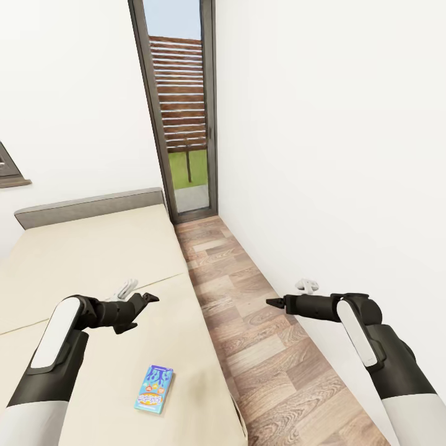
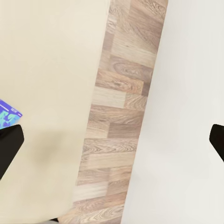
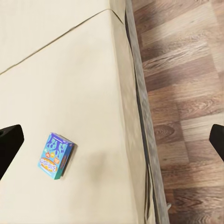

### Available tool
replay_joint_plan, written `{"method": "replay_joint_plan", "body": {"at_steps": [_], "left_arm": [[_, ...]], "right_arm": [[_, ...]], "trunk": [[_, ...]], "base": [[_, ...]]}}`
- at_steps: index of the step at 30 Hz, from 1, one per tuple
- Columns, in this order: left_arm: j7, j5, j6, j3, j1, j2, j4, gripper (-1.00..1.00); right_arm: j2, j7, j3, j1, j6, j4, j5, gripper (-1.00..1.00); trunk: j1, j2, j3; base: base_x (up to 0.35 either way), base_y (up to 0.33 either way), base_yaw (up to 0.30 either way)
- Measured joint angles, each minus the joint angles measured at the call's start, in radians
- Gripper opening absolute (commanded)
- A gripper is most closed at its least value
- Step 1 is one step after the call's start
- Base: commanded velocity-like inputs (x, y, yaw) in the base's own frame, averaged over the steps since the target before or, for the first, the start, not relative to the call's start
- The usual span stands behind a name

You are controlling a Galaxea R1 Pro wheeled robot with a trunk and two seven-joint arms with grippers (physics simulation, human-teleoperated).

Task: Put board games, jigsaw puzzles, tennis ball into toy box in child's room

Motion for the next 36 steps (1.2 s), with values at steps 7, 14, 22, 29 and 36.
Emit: {"method": "replay_joint_plan", "body": {"at_steps": [7, 14, 22, 29, 36], "left_arm": [[-0.005, -0.012, -0.021, -0.003, -0.001, 0.009, 0.039, 1.0], [-0.009, -0.018, -0.027, -0.002, -0.003, 0.016, 0.079, 1.0], [-0.032, -0.022, -0.029, -0.001, -0.006, 0.037, 0.166, 1.0], [-0.085, -0.025, -0.031, -0.001, -0.007, 0.056, 0.205, 1.0], [-0.108, -0.026, -0.032, -0.001, -0.009, 0.066, 0.235, 1.0]], "right_arm": [[-0.006, 0.0, 0.0, -0.002, 0.0, -0.007, -0.002, 1.0], [-0.008, 0.0, -0.001, -0.002, 0.0, -0.01, -0.004, 1.0], [-0.01, 0.0, -0.001, -0.003, 0.0, -0.011, -0.005, 1.0], [-0.01, 0.001, -0.001, -0.003, 0.0, -0.011, -0.006, 1.0], [-0.01, 0.001, -0.001, -0.003, 0.0, -0.013, -0.007, 1.0]], "trunk": [[0.0, 0.0, -0.002], [0.0, 0.0, -0.01], [0.0, 0.0, -0.021], [0.0, 0.0, -0.032], [0.0, 0.0, -0.043]], "base": [[0.0, 0.0, 0.0], [0.0, 0.0, 0.0], [0.0, 0.0, 0.0], [0.0, 0.0, 0.0], [0.0, 0.0, 0.0]]}}
